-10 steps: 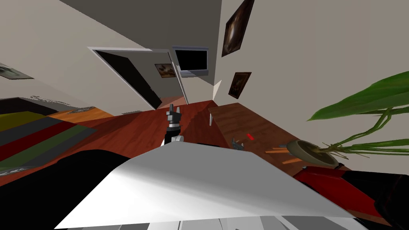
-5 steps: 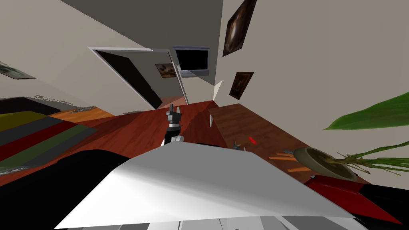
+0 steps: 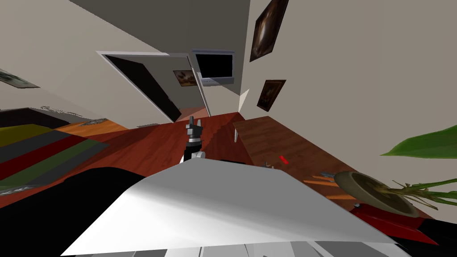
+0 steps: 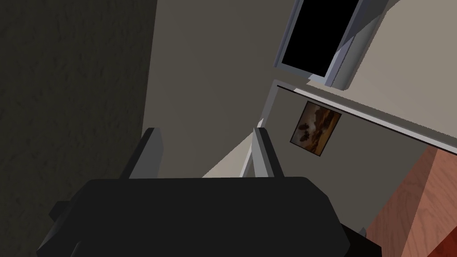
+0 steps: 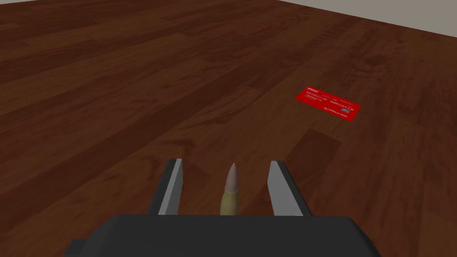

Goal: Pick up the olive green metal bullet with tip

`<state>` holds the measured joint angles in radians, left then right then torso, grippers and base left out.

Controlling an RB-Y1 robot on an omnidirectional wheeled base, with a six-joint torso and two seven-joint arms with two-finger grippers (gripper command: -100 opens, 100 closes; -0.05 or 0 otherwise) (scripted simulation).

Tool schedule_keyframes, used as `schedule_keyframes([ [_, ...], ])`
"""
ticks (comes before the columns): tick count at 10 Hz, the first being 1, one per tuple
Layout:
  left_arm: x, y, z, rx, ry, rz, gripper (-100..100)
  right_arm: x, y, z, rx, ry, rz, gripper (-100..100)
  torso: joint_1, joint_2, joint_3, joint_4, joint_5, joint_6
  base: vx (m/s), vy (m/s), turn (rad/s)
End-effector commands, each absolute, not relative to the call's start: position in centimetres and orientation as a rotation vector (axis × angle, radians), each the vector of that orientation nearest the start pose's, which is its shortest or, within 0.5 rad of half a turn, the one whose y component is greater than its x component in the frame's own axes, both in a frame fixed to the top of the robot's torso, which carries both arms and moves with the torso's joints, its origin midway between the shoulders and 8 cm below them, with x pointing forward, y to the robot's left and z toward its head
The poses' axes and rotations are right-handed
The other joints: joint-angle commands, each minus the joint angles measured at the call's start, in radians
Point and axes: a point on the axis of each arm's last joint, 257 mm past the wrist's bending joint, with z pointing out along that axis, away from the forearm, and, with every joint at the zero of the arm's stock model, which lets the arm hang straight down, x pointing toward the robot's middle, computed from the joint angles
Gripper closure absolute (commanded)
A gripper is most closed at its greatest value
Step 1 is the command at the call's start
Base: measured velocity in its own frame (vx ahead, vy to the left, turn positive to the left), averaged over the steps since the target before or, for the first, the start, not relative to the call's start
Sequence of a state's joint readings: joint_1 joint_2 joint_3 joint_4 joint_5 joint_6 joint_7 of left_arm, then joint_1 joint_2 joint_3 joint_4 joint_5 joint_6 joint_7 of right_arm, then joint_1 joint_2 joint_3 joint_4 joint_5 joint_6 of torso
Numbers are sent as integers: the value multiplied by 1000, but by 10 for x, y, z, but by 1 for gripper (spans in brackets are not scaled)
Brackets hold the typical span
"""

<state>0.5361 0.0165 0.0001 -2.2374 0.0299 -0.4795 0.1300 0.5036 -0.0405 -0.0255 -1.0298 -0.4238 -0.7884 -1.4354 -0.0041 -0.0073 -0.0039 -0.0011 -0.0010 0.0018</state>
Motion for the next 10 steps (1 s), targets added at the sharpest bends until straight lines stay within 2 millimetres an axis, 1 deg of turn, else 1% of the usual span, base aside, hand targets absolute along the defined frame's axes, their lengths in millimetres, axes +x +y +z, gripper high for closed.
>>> schedule_keyframes([
  [1, 351, 289, -11, -797, 630, -1403, 0, 225, -384, -470, -2644, 681, -2100, 100, 0, 0, 0, 0, 0, 0, 0, 0, 0],
  [4, 351, 289, -11, -797, 630, -1403, 0, 225, -384, -470, -2643, 681, -2102, 100, 0, 0, 0, 0, -1, 0, 0, 0, 0],
  [5, 351, 289, -11, -797, 630, -1403, 0, 225, -384, -470, -2643, 681, -2102, 0, 0, 0, 0, 0, -1, 0, 0, 0, 0],
  [6, 351, 289, -11, -797, 630, -1403, 0, 238, -383, -475, -2644, 682, -2092, 100, 0, 0, 0, 0, -1, 0, -64, 16, -42],
  [7, 351, 289, -10, -797, 630, -1404, 0, 245, -382, -481, -2660, 676, -2073, 100, -1, 2, 0, 0, -3, -2, -136, -2, -38],
  [8, 351, 289, -10, -797, 630, -1404, 0, 255, -381, -478, -2639, 681, -2087, 100, -4, 5, 1, -2, -6, 0, -111, 1, -8],
  [9, 351, 289, -10, -797, 630, -1404, 0, 264, -381, -483, -2650, 682, -2072, 100, -5, 5, 1, -3, -7, 1, -104, 15, -45],
  [10, 351, 289, -10, -797, 630, -1404, 0, 271, -380, -481, -2636, 677, -2083, 100, -5, 6, 0, -5, -9, 1, -81, 15, -21],
])
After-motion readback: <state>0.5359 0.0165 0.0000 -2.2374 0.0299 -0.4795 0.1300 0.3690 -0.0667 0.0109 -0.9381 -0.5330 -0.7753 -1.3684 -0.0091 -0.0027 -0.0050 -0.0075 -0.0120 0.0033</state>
